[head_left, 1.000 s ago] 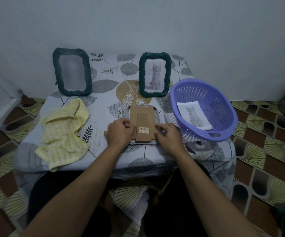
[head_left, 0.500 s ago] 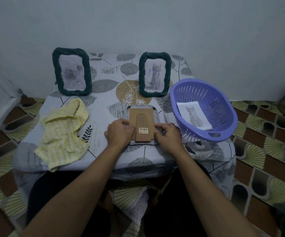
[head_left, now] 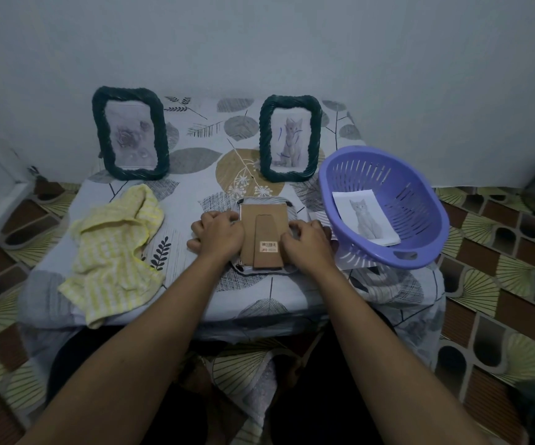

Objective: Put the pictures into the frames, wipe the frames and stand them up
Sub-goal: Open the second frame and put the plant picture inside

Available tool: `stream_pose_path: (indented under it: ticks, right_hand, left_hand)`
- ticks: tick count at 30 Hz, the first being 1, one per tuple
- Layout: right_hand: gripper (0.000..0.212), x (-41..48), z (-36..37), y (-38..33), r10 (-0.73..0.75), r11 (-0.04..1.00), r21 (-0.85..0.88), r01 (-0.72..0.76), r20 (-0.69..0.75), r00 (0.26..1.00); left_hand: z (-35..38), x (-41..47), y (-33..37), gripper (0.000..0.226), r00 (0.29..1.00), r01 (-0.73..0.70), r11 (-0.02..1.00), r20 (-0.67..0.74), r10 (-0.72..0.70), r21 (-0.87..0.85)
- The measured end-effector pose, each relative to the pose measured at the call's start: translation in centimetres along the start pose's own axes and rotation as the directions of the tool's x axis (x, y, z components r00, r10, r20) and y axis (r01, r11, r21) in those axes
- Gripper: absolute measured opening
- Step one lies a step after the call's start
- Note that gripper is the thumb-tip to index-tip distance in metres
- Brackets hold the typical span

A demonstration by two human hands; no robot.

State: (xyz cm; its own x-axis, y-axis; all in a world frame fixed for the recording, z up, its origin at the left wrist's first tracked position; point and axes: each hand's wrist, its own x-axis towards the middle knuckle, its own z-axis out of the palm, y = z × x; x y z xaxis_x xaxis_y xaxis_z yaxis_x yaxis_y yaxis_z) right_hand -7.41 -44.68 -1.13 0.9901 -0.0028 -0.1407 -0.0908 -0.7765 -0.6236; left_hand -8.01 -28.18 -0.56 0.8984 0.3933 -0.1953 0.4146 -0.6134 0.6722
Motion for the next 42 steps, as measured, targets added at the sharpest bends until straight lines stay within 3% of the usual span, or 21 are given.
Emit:
stream_pose_path:
  ticks: [8, 15, 21, 27, 37, 42]
  right_hand:
    - [0.040, 0.0, 0.0, 0.0, -0.014, 1.000, -0.006, 0.014, -0.010, 1.000]
    - [0.056, 0.1, 0.1, -0.2, -0.032, 0.995, -0.089, 0.032, 0.009, 0.999]
    - [0.049, 0.7, 0.8, -0.7, -0.226, 0.968, -0.118, 0.222, -0.024, 0.974]
    - [0.056, 1.8, 1.9, 0.2, -0.258, 0.911, -0.299, 0.283, 0.121, 0.959]
    - [0.056, 2.1, 2.5, 0.5, -0.257, 0.896, -0.345, 0.279, 0.109, 0.960]
    - [0.056, 2.2, 2.6, 0.6, -0.250, 0.901, -0.338, 0.271, 0.105, 0.963]
  left_hand:
    - [-0.1, 0.6, -0.2, 0.030, 1.000, 0.007, 1.000, -0.002, -0.007, -0.008]
    - [0.0, 1.2, -0.4, 0.027, 0.999, -0.001, 0.999, -0.042, 0.004, 0.050]
    - [-0.1, 1.8, -0.6, 0.022, 0.999, 0.027, 0.999, -0.038, -0.026, 0.023]
    - [-0.6, 1.7, -0.8, 0.037, 0.999, -0.041, 0.993, -0.015, 0.043, 0.110]
    - [-1.7, 3.6, -0.9, 0.051, 0.978, -0.186, 0.974, 0.121, 0.170, 0.129]
    - [-1.0, 4.5, -1.4, 0.029, 0.977, -0.209, 0.976, -0.040, 0.211, 0.058]
